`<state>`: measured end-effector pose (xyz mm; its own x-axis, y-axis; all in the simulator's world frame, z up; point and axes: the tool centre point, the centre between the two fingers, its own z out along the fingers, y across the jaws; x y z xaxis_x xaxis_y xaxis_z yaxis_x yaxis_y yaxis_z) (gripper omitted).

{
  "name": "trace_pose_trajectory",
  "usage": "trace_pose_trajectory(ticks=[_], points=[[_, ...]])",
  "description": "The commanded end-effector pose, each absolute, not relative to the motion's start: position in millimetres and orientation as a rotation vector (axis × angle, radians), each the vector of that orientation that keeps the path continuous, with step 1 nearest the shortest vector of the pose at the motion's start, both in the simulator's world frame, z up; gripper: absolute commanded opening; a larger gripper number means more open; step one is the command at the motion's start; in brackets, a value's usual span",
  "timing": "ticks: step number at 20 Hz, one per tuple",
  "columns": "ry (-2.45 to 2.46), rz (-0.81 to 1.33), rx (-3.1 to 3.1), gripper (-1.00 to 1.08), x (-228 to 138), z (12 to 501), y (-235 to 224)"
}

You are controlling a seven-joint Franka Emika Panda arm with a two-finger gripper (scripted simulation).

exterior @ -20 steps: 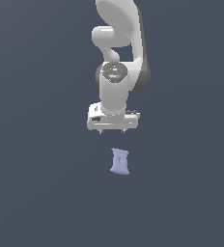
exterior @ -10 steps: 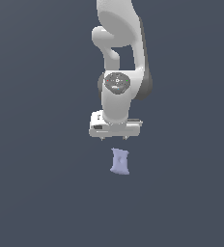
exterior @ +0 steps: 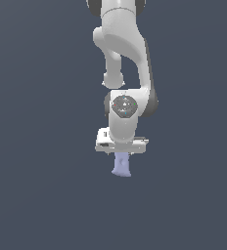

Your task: Pick up the object and move it to a goal position.

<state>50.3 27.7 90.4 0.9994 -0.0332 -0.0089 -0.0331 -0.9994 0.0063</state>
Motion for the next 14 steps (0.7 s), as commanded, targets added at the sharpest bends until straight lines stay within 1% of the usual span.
trace_pose_trajectory(ticks=[1,7,14], points=[[-0.07,-0.007,3.137,1.0,58.1,81.3,31.4],[-0.093,-0.001,3.14,1.0,67.2,68.6,36.5],[-0.093,-0.002,3.14,1.0,67.2,64.2,37.0]])
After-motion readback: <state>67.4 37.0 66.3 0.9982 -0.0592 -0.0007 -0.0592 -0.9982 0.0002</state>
